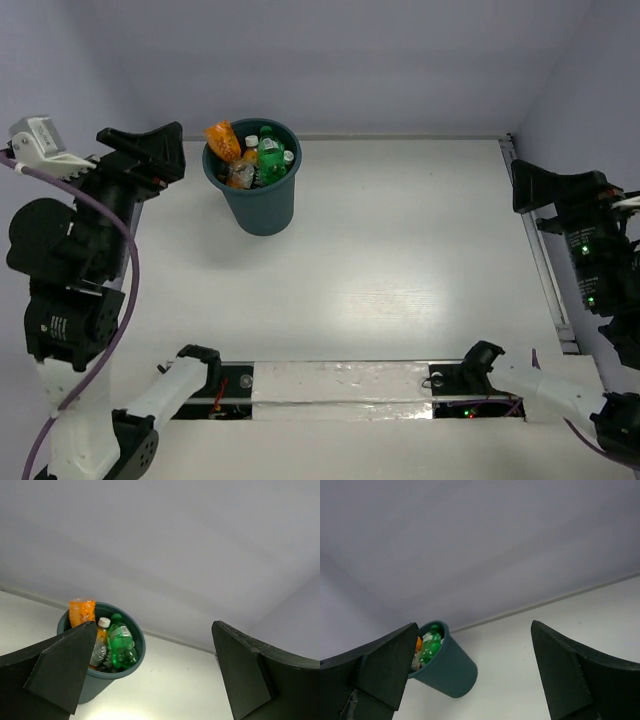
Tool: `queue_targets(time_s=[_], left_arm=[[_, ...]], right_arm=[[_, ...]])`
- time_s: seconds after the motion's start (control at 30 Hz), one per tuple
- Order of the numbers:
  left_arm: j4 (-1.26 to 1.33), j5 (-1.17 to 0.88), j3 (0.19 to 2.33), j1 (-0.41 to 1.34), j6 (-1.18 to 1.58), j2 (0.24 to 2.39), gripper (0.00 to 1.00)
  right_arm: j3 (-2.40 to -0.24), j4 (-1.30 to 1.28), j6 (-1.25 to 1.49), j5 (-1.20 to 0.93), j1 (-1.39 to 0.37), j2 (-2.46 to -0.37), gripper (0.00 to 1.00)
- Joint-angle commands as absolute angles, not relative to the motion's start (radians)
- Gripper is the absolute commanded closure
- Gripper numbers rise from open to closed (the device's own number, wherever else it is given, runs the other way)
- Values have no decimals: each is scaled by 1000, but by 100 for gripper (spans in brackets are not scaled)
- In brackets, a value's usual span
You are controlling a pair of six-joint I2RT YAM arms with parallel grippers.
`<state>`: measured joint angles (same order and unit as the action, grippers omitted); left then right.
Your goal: Put the plastic bottles in the bin
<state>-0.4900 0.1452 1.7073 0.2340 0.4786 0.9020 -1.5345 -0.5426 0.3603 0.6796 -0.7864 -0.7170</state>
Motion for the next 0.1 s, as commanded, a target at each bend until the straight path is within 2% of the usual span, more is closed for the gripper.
queue_targets(time_s=[0.0, 0.07], left_arm=[[-506, 84, 1669, 233, 509, 919, 1], [-537, 74, 1663, 233, 523, 928, 1]], right_arm=[[-1491, -562, 345, 818, -790, -739, 0], [-1459, -537, 353, 813, -790, -733, 0]])
